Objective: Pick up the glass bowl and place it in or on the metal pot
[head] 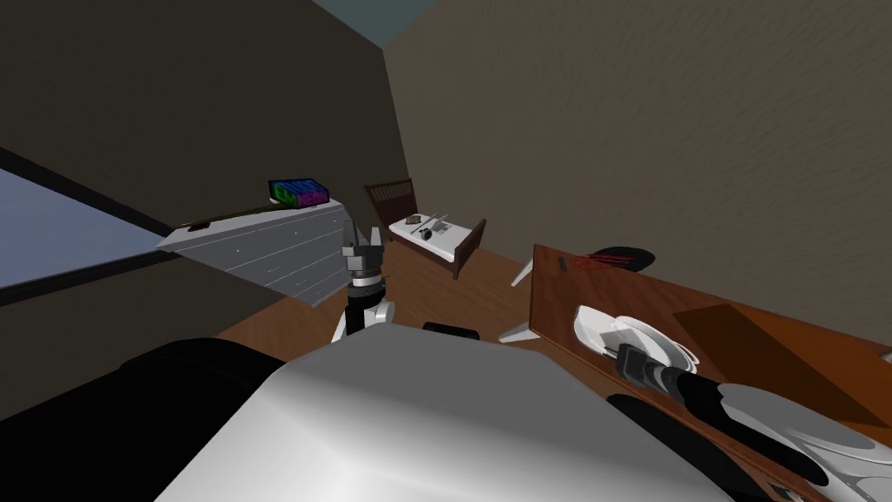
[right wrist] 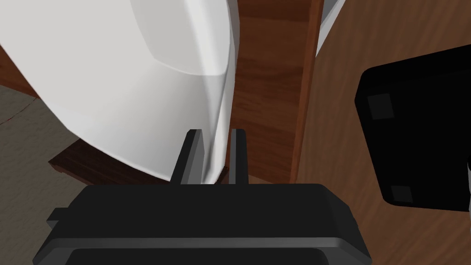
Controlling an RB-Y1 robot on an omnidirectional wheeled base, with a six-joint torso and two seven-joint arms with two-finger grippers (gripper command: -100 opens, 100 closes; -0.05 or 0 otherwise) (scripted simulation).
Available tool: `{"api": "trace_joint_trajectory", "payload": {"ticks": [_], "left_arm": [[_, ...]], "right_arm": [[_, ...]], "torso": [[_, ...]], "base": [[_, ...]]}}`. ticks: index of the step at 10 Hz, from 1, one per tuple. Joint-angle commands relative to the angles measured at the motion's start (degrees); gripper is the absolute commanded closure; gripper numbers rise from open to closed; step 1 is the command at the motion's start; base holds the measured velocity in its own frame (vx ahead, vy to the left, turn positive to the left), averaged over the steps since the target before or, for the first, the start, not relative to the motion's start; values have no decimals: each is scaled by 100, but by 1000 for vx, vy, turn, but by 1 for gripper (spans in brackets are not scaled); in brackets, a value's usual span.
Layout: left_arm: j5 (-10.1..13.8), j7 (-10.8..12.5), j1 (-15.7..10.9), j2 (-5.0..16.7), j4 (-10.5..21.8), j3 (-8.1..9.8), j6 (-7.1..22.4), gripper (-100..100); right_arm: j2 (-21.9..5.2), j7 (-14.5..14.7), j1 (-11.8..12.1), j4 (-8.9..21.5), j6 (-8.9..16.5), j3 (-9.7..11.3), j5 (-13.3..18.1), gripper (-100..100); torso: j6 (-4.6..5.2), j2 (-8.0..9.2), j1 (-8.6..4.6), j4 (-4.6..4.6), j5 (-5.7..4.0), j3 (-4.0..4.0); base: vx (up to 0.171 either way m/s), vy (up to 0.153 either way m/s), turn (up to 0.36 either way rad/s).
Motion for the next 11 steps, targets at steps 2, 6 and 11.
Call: {"api": "trace_joint_trajectory", "payload": {"ticks": [2,6,11], "left_arm": [[0,0,0,0,0,0,0,0],[0,0,-1,0,0,0,0,0],[0,0,0,1,0,0,0,0]], "right_arm": [[-85,-19,-201,262,-172,-156,-7,100],[-230,-157,-401,463,-324,-279,-14,100],[-481,-381,-698,777,-589,-437,-49,100]], "torso": [[7,23,-7,4,-2,13],[71,49,-105,1,-4,25],[84,23,-184,4,5,14]], "base": [[-251,-121,-14],[-231,-110,-21],[-169,-141,11]]}}
